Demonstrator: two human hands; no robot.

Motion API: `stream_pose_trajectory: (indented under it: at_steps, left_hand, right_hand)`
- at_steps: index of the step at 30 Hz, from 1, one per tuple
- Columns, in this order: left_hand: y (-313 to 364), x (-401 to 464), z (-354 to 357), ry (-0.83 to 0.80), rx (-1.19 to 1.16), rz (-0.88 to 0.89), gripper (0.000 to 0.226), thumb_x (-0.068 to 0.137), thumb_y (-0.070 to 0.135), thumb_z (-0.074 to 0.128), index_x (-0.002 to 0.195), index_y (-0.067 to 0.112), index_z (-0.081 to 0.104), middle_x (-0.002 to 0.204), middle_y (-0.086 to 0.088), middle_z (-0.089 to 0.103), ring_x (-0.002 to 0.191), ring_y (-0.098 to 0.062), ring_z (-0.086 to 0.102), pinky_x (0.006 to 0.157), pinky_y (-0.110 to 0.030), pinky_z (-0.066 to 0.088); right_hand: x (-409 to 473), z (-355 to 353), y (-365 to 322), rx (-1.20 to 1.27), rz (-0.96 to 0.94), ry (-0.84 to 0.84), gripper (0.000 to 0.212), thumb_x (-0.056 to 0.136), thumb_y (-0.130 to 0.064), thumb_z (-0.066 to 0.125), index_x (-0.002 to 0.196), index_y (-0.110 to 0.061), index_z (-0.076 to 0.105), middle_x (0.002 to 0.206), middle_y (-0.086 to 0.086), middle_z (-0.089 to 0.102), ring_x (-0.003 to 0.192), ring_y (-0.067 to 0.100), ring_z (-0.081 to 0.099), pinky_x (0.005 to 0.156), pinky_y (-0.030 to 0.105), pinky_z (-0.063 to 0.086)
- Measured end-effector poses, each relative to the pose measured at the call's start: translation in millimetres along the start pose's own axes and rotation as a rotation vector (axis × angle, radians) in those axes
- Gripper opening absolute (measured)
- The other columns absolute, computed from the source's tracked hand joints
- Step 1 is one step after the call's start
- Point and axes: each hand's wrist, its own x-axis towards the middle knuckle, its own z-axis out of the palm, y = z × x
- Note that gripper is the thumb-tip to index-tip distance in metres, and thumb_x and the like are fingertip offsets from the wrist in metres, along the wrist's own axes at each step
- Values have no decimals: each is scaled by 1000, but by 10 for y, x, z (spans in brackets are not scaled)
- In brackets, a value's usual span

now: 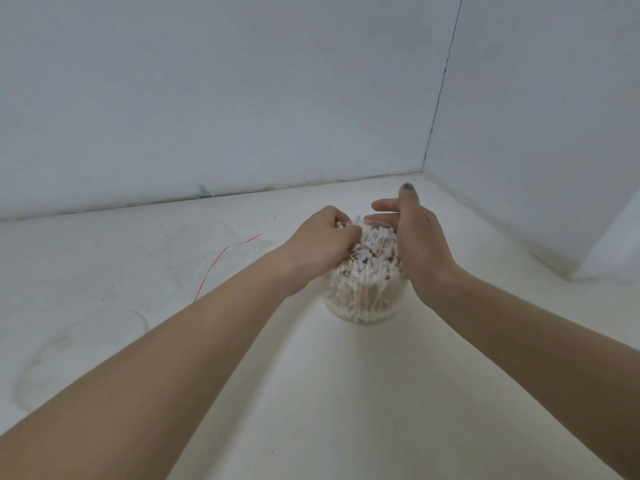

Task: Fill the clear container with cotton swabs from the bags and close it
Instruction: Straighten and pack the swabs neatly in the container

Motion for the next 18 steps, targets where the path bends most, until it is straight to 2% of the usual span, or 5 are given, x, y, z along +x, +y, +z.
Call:
stream_pose_trajectory:
  at_steps: [3, 8, 11, 15, 18]
  left_hand:
    - [-87, -45, -48, -47, -161, -15, 38, 84, 28, 67, 120, 16, 64, 122, -10, 70, 114, -27, 69, 105, -45, 53]
    - [-168, -82, 8, -22, -310, -29, 29, 92, 30, 65, 120, 22, 65, 120, -5, 74, 113, -26, 71, 108, -50, 50]
    - [-107, -95, 50, -25, -289, -47, 45, 85, 53, 58, 118, 24, 65, 118, 1, 74, 112, -23, 70, 102, -46, 53]
    - [-137, -26, 60, 17, -240, -47, 21, 98, 28, 56, 118, 25, 64, 116, -2, 72, 100, -20, 70, 66, -27, 48]
    - [-168, -6, 36, -19, -199, -40, 25, 100, 28, 51, 122, 27, 62, 119, -1, 71, 107, -21, 70, 77, -30, 51]
  right_hand:
    - [5, 14, 11, -5, 9, 11, 55, 103, -53, 23, 108, -23, 69, 99, -4, 76, 105, 14, 67, 103, 45, 47]
    - [-2, 19, -3, -23, 20, 16, 53, 102, -53, 27, 104, -22, 70, 97, -5, 76, 104, 15, 67, 102, 44, 48]
    - [-12, 0, -14, -16, 44, -3, 55, 103, -51, 27, 103, -20, 72, 97, -6, 77, 107, 16, 66, 101, 42, 47]
    - [-26, -16, -31, -109, -14, -76, 55, 104, -51, 26, 103, -25, 75, 105, -10, 74, 110, 12, 64, 100, 38, 45]
    - [-38, -45, -59, -246, -89, -199, 54, 104, -54, 24, 117, -33, 72, 123, -12, 67, 117, 8, 58, 103, 34, 41]
